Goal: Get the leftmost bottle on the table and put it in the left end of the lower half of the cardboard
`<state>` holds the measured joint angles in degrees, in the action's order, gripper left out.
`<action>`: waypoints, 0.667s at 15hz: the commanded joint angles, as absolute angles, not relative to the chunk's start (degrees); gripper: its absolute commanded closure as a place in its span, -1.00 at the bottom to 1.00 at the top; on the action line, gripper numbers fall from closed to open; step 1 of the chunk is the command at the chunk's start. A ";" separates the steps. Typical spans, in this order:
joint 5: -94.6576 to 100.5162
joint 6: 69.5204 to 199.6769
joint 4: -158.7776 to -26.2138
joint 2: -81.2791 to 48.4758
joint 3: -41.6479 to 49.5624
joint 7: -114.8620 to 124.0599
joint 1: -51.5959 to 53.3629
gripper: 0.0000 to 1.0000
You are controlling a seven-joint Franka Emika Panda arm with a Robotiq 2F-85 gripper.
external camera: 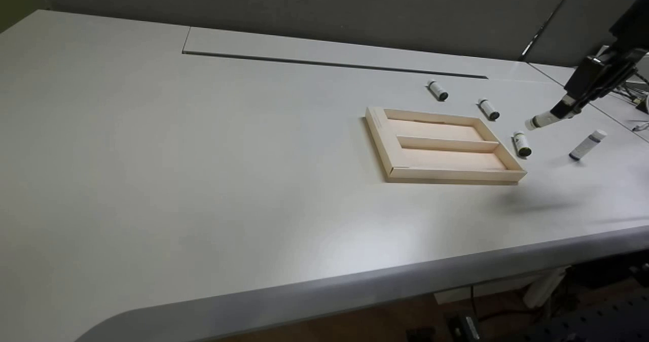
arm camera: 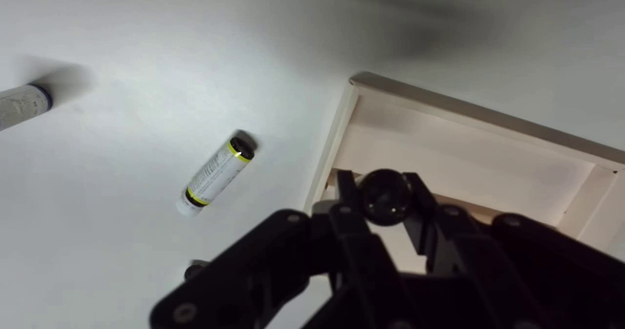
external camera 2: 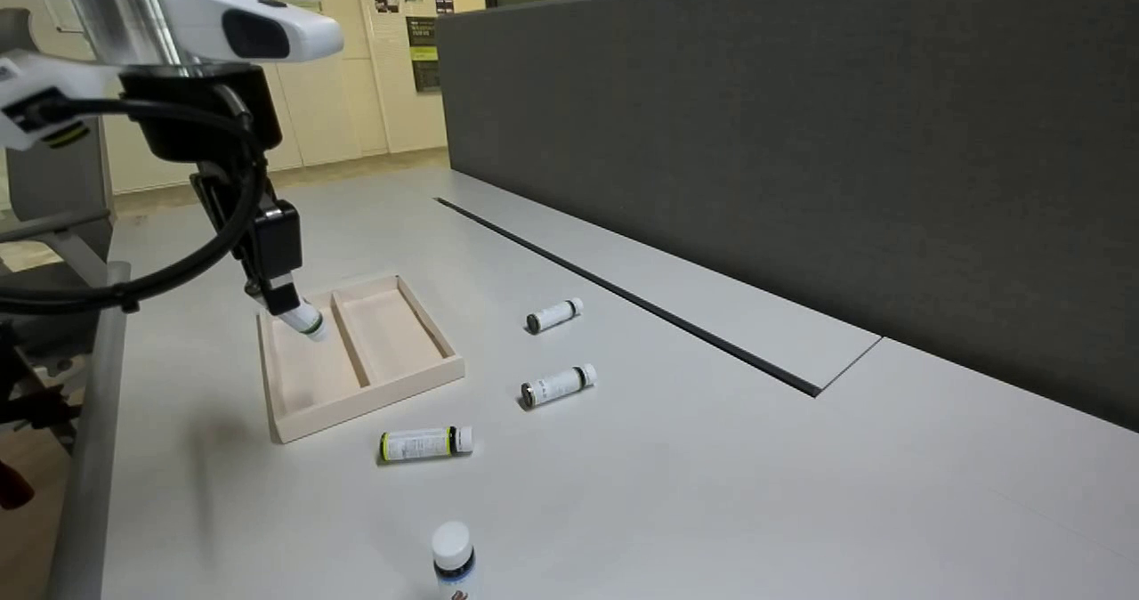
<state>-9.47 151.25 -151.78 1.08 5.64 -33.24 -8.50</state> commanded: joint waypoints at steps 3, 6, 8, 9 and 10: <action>-9.83 154.44 -149.69 -4.08 1.45 -30.94 -2.75 0.86; -8.80 153.38 -148.01 -7.46 -1.05 -29.67 -1.19 0.86; -8.69 154.06 -147.01 -9.70 -2.44 -29.20 -0.93 0.86; -8.73 155.17 -146.79 -10.55 -3.09 -29.14 -0.94 0.86; -9.40 155.75 -146.59 -11.14 -3.92 -29.77 -1.19 0.86</action>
<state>-9.45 154.56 -148.53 -8.62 -2.28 -31.22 -0.80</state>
